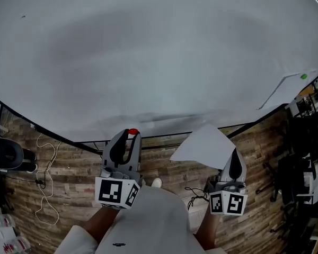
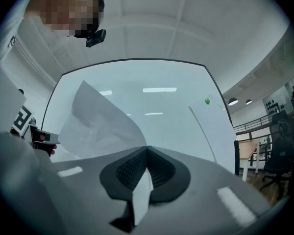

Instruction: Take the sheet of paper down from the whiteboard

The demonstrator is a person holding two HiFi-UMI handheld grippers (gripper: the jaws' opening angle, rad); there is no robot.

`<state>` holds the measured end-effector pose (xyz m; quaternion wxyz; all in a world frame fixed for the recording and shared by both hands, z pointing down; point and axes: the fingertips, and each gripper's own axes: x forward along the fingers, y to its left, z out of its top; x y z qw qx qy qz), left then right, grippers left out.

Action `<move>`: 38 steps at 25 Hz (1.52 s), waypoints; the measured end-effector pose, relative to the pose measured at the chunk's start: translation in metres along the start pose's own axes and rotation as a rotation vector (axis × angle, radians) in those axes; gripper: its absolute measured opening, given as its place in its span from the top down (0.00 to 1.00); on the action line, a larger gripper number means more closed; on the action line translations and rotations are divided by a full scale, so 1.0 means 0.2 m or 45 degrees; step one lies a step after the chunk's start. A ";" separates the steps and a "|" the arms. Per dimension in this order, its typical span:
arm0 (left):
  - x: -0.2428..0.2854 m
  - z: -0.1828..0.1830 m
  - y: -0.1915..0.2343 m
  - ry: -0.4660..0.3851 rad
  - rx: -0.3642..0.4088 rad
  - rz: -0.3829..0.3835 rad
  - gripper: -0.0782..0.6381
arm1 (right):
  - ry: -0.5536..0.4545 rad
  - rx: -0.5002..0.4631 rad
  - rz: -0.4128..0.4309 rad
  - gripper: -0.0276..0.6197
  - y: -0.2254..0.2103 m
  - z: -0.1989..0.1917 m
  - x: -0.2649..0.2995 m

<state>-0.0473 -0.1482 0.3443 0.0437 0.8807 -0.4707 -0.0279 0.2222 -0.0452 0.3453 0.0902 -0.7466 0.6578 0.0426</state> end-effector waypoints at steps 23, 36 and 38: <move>-0.07 0.01 0.05 -0.003 0.017 -0.015 0.75 | 0.013 -0.045 -0.017 0.94 0.08 -0.02 -0.02; -0.12 0.02 0.04 -0.018 0.017 -0.008 0.75 | 0.011 -0.046 -0.003 0.94 0.11 -0.02 -0.05; -0.13 0.02 0.04 -0.015 0.015 -0.007 0.75 | 0.015 -0.045 -0.002 0.94 0.11 -0.02 -0.06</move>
